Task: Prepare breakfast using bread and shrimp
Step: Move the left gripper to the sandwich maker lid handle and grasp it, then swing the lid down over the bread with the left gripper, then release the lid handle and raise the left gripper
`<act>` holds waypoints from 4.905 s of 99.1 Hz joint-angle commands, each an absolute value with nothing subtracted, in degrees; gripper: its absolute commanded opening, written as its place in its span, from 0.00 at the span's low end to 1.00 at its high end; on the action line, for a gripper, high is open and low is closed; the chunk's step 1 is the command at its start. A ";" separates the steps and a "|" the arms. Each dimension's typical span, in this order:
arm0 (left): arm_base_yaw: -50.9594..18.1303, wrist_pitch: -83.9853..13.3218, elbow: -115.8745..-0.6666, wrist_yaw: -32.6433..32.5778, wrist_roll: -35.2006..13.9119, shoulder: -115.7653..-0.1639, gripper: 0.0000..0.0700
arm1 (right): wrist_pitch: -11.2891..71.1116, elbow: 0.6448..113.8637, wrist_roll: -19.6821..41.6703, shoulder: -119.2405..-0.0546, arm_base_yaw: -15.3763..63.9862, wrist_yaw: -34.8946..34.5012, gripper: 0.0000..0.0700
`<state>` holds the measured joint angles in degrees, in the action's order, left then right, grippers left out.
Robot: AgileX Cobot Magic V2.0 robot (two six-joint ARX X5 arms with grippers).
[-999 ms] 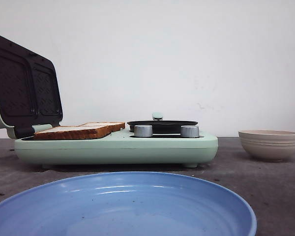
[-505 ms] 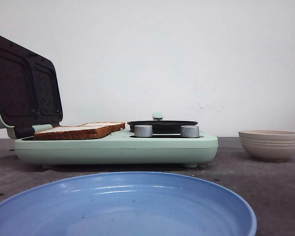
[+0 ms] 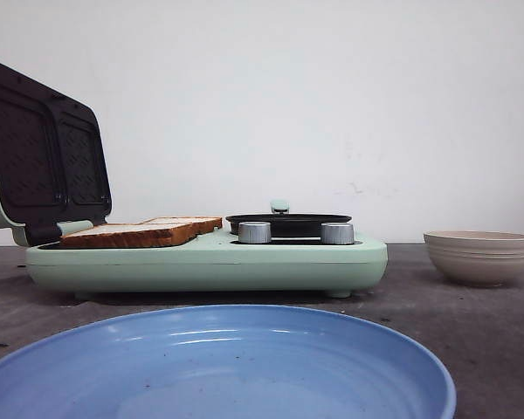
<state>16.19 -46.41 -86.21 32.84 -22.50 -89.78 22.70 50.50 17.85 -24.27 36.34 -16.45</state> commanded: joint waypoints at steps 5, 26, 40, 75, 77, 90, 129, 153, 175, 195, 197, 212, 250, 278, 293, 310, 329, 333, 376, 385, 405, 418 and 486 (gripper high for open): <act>16.10 -43.66 -87.79 33.01 -22.81 -90.67 0.58 | 22.37 50.98 18.04 -24.58 36.67 -16.58 0.01; 16.12 -42.39 -87.79 32.58 -22.83 -91.48 0.56 | 22.37 50.98 18.24 -24.58 36.67 -16.56 0.01; 16.12 -42.65 -87.79 32.58 -22.87 -92.58 0.56 | 22.37 50.98 18.28 -24.58 36.67 -16.53 0.01; 14.87 -42.33 -87.79 32.84 -23.27 -94.56 0.56 | 22.37 50.98 18.94 -24.58 36.67 -18.24 0.01; 14.87 -42.37 -87.79 32.84 -23.27 -94.59 0.56 | 22.37 50.98 18.94 -24.58 36.67 -18.24 0.01; 14.87 -42.15 -87.79 32.84 -23.27 -94.72 0.54 | 22.37 50.98 19.11 -24.58 36.67 -18.28 0.01; 14.55 -42.11 -87.79 32.86 -23.18 -94.76 0.08 | 22.35 50.98 19.03 -24.58 36.67 -18.20 0.01; 13.98 -41.91 -87.79 33.28 -23.20 -94.76 0.00 | 22.35 50.98 18.63 -24.58 36.67 -18.02 0.01; 11.18 -39.00 -87.79 37.39 -23.27 -94.76 0.00 | 22.33 50.98 18.37 -24.58 36.67 -18.02 0.01; 7.64 -37.50 -87.79 37.89 -23.64 -94.76 0.00 | 22.30 50.98 17.54 -24.58 36.67 -18.00 0.01; 7.27 -37.47 -87.79 37.82 -23.64 -94.76 0.00 | 22.28 50.98 17.54 -24.58 36.67 -18.00 0.01; 4.73 -35.44 -87.79 36.82 -23.66 -94.76 0.00 | 22.26 50.98 17.47 -24.58 36.67 -18.00 0.01; -3.11 -30.09 -87.79 30.09 -23.59 -94.76 0.00 | 22.22 50.98 17.28 -24.58 36.67 -18.02 0.01; -9.10 -28.23 -87.79 16.88 -23.24 -94.80 0.00 | 21.93 50.98 17.30 -24.58 36.67 -18.00 0.01; -12.34 -26.59 -87.79 11.90 -21.54 -95.09 0.00 | 21.54 50.98 17.34 -24.58 36.67 -18.00 0.01; -15.18 -26.17 -87.79 10.50 -21.54 -97.45 0.00 | 21.26 50.98 17.67 -24.58 36.67 -18.00 0.01; -17.89 -27.05 -87.79 10.50 -21.69 -102.00 0.00 | 21.02 51.00 19.09 -24.58 36.67 -18.00 0.01; -18.35 -27.31 -87.79 10.50 -21.69 -102.96 0.02 | 21.02 51.00 19.20 -24.58 36.67 -18.00 0.01; -19.59 -29.10 -87.83 10.48 -22.52 -105.62 0.46 | 21.12 51.00 19.05 -24.58 36.67 -17.98 0.01; -19.55 -28.93 -88.03 9.76 -22.59 -104.22 0.46 | 21.10 51.00 18.57 -24.58 36.62 -17.63 0.01; -19.57 -30.02 -88.40 0.97 -22.00 -98.52 0.41 | 22.41 51.00 16.05 -24.58 36.60 -13.45 0.01; -19.57 -32.73 -88.40 -3.57 -21.47 -94.02 0.18 | 24.03 51.00 14.09 -24.58 36.62 -8.67 0.01; -30.55 -49.32 -88.38 -3.25 -5.30 -66.89 0.00 | 33.50 51.00 25.17 -28.36 36.03 17.69 0.01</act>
